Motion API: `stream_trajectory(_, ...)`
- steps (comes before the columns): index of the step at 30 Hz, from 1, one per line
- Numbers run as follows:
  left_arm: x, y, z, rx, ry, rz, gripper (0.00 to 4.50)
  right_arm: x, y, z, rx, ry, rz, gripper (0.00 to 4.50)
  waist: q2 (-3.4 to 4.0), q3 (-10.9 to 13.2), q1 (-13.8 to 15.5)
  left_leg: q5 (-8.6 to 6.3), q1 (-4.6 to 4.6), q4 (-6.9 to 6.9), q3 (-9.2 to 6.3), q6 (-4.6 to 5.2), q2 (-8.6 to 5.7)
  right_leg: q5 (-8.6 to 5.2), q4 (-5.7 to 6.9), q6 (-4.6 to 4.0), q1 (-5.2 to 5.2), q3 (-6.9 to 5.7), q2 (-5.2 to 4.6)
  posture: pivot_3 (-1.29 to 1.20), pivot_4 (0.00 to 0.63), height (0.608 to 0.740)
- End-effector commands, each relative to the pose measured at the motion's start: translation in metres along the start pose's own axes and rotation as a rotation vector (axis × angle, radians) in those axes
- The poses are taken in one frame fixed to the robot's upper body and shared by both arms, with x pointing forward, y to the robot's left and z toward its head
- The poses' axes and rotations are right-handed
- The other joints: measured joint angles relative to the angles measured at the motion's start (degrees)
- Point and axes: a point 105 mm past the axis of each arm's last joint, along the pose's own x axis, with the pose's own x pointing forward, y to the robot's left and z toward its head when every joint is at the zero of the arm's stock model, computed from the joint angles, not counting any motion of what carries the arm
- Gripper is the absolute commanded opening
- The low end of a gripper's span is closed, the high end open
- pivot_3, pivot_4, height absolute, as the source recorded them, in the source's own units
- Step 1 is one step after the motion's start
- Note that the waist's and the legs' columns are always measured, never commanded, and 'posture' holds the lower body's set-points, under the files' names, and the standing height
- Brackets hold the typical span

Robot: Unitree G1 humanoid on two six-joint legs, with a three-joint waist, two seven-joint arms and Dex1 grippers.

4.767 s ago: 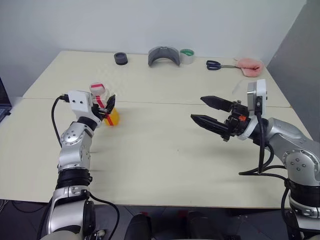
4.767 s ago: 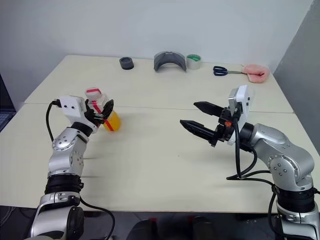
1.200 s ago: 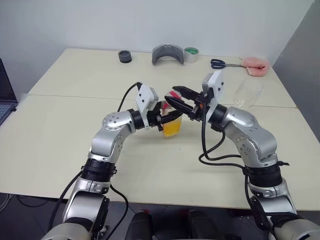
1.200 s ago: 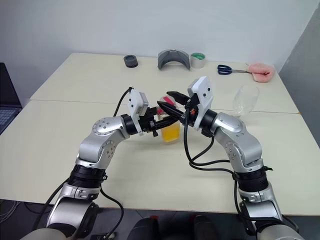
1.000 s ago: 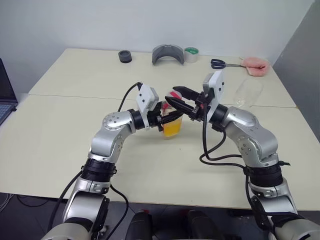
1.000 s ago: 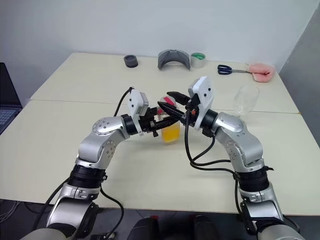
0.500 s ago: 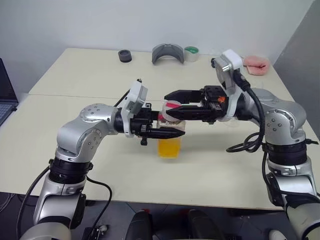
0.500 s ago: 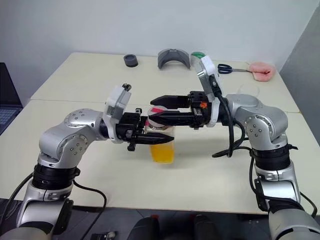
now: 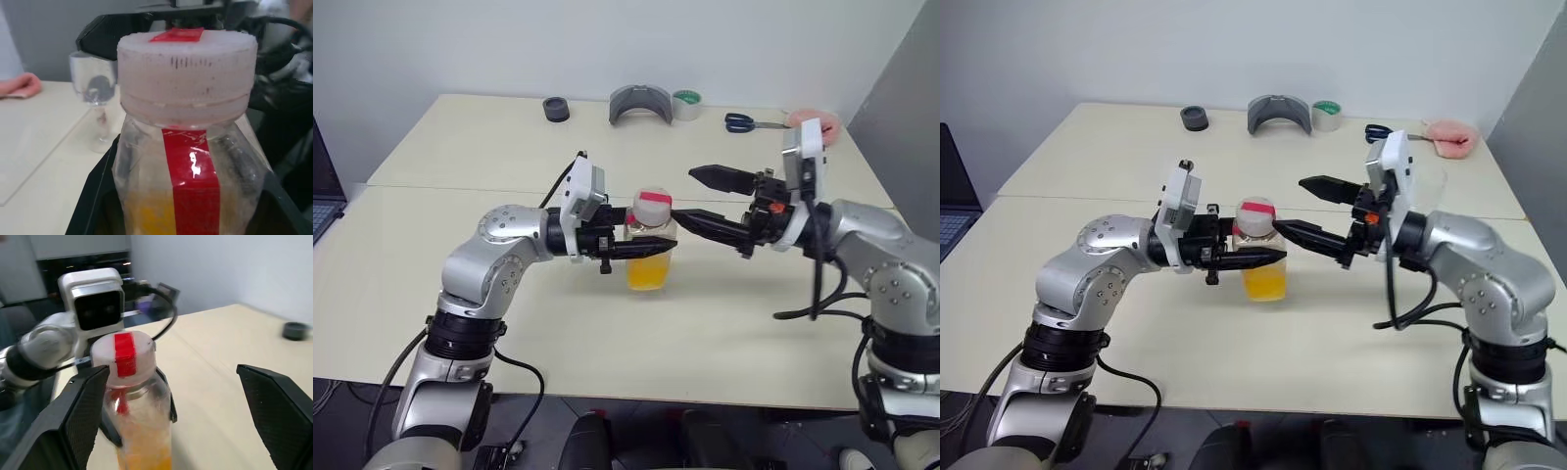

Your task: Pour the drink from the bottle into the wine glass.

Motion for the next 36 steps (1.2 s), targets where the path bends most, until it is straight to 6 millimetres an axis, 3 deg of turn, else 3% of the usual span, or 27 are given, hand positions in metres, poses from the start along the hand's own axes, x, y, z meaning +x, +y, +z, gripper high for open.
stream_trajectory(1,0.006,-0.002,0.011,0.037,-0.053,0.008,1.84,0.004,0.012,0.013,-0.023,-0.059,-0.055,4.44,0.01,0.0,0.0,0.01,-0.01,0.0,0.01,-0.02,-0.02,0.0,0.01,0.0,0.0,0.01,-0.02,0.0,0.15,0.74)
stream_trajectory(11,0.01,0.0,0.009,0.032,-0.058,0.006,1.84,0.013,0.036,0.02,0.088,-0.124,0.069,4.44,0.01,0.0,0.1,0.01,-0.03,0.02,0.02,-0.01,-0.03,0.0,-0.02,0.0,0.0,0.0,-0.02,0.0,0.15,0.74)
stream_trajectory(30,0.011,0.002,0.012,0.04,-0.058,0.002,1.84,0.031,0.027,0.008,0.047,-0.11,0.054,4.44,0.01,0.0,0.1,0.02,-0.04,0.02,0.0,-0.01,-0.03,0.0,-0.02,0.0,0.0,-0.02,0.01,0.0,0.15,0.74)
stream_trajectory(33,0.012,0.003,0.013,0.04,-0.056,0.001,1.84,0.031,0.026,0.007,0.045,-0.107,0.052,3.84,0.01,0.0,0.1,0.02,-0.04,0.03,0.01,-0.01,-0.03,0.0,-0.02,0.0,0.0,0.0,0.01,0.0,0.15,0.74)
stream_trajectory(36,0.012,0.003,0.012,0.041,-0.055,-0.001,1.84,0.03,0.026,0.006,0.044,-0.105,0.047,2.81,0.01,0.0,0.1,0.02,-0.04,0.02,0.0,-0.01,-0.03,0.0,-0.02,0.0,0.0,-0.01,0.01,0.0,0.15,0.74)
